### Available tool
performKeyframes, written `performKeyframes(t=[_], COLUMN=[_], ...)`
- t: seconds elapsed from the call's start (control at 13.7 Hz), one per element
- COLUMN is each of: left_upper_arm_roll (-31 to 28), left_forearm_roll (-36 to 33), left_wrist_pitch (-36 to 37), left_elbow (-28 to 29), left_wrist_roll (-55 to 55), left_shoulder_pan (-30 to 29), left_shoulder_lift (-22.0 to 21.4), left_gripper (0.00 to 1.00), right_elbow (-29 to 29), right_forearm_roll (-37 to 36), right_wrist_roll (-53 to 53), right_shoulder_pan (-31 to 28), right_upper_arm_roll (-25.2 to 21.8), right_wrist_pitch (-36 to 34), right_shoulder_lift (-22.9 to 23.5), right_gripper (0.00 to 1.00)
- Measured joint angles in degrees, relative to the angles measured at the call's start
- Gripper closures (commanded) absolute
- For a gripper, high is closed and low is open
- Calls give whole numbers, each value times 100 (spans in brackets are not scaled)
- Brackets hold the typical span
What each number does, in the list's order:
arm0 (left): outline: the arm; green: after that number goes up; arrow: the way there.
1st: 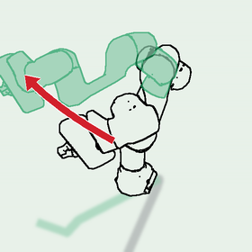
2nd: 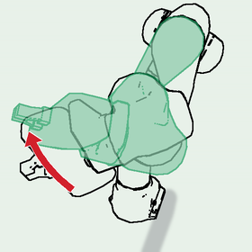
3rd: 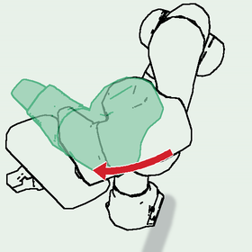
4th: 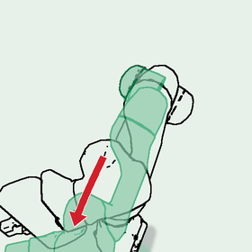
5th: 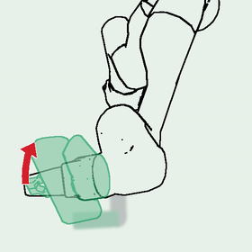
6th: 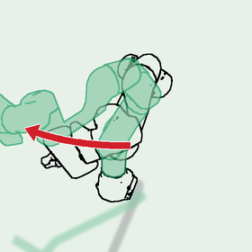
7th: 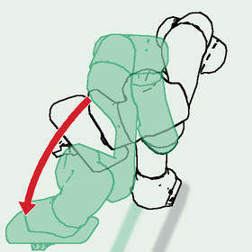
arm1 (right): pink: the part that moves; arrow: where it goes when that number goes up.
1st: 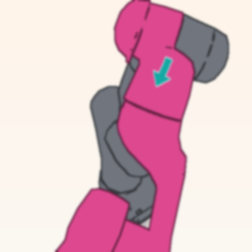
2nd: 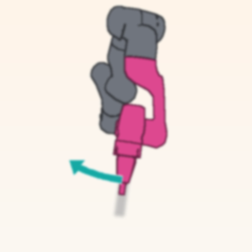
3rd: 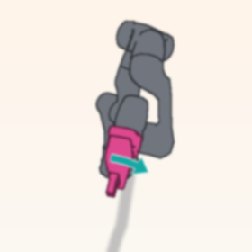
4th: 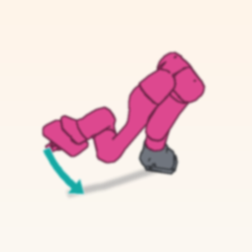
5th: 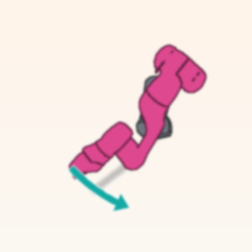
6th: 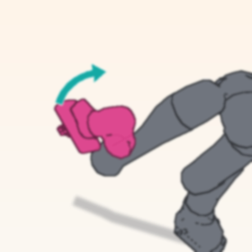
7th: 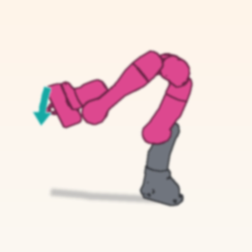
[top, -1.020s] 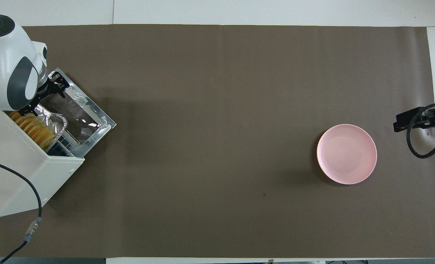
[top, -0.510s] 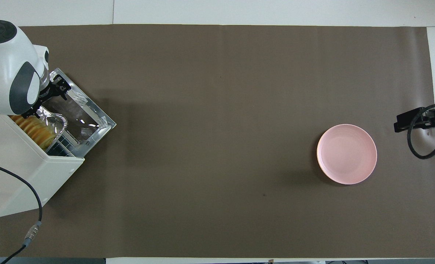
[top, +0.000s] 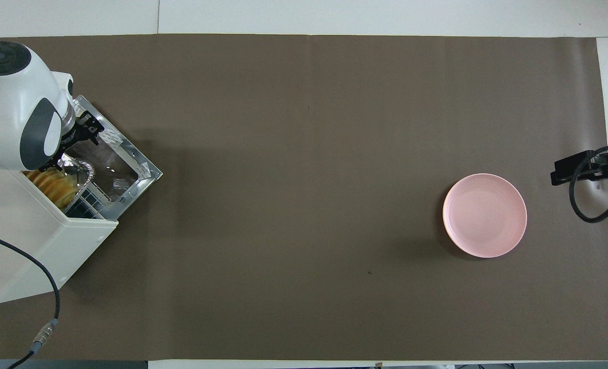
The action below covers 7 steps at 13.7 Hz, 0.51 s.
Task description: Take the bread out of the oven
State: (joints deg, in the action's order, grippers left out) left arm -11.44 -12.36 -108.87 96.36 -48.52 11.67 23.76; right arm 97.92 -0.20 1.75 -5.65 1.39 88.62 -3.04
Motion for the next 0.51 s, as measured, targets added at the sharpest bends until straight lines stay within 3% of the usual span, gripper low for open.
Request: performKeyframes(t=[0.22, 0.29, 0.51], left_upper_arm_roll=[0, 0, -2], left_forearm_roll=[0, 0, 0], left_wrist_pitch=[-2, -2, -3], left_elbow=[5, 5, 5], left_wrist_roll=[0, -1, -7], left_shoulder_pan=[0, 0, 0], left_shoulder_lift=[-3, -3, -4], left_gripper=[0, 5, 35], right_elbow=[4, 5, 24], right_forearm_roll=[0, 0, 0], right_wrist_roll=[0, 0, 0], right_shoulder_pan=[0, 0, -1], right_upper_arm_roll=[0, 0, -2], right_wrist_pitch=[0, 0, 0], right_shoulder_lift=[-1, -2, -8], right_gripper=[0, 0, 0])
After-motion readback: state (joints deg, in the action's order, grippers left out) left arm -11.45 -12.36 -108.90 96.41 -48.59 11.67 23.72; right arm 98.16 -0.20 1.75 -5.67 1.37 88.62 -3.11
